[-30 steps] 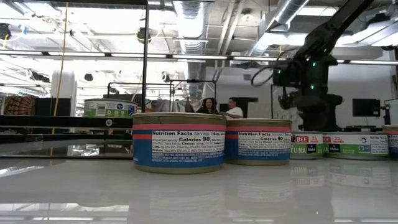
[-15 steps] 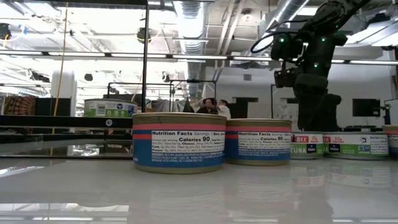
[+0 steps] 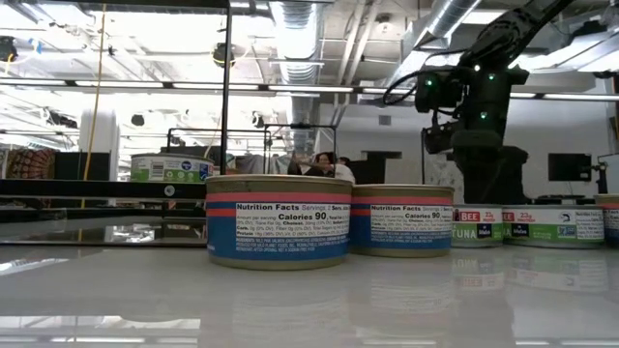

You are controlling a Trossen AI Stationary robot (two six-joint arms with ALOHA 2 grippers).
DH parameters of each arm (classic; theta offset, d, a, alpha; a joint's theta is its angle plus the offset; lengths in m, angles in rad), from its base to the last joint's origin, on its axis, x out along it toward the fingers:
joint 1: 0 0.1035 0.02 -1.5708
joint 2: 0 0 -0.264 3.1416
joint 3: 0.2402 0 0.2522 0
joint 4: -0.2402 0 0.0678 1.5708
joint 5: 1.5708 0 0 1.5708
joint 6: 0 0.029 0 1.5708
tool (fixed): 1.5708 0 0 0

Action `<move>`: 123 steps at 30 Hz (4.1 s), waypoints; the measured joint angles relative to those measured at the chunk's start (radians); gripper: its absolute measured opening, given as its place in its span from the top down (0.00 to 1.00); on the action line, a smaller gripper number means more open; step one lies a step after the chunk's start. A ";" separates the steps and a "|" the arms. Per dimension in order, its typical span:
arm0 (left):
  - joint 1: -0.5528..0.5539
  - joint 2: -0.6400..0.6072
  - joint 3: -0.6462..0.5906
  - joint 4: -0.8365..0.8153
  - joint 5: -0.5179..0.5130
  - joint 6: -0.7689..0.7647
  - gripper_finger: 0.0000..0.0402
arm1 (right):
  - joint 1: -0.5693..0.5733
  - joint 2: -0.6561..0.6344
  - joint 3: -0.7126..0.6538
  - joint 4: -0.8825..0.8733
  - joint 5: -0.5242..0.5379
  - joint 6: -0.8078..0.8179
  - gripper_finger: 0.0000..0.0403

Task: Stack canned seafood by type on shelf
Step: Stack the green tuna can on top of the other green tuna can on the shelf

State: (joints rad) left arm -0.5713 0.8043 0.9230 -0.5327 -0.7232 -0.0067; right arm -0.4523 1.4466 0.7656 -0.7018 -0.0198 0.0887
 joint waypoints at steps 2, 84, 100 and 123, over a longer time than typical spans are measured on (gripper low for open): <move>0.000 0.000 0.000 0.000 0.001 -0.002 0.39 | -0.039 -0.007 -0.003 -0.005 -0.003 -0.003 0.96; 0.396 0.396 0.107 0.269 0.170 0.131 0.38 | 0.521 -0.081 0.044 1.039 0.341 -0.517 0.60; 0.382 0.599 0.249 0.233 0.200 0.260 0.26 | 0.560 0.034 0.090 1.130 0.371 -0.566 0.60; 0.361 0.602 0.295 0.178 0.220 0.313 0.67 | 0.608 0.033 0.087 1.179 0.380 -0.581 0.52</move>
State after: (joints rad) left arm -0.2099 1.4067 1.2179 -0.3551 -0.5033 0.3060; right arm 0.1555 1.4792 0.8524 0.4771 0.3603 -0.4927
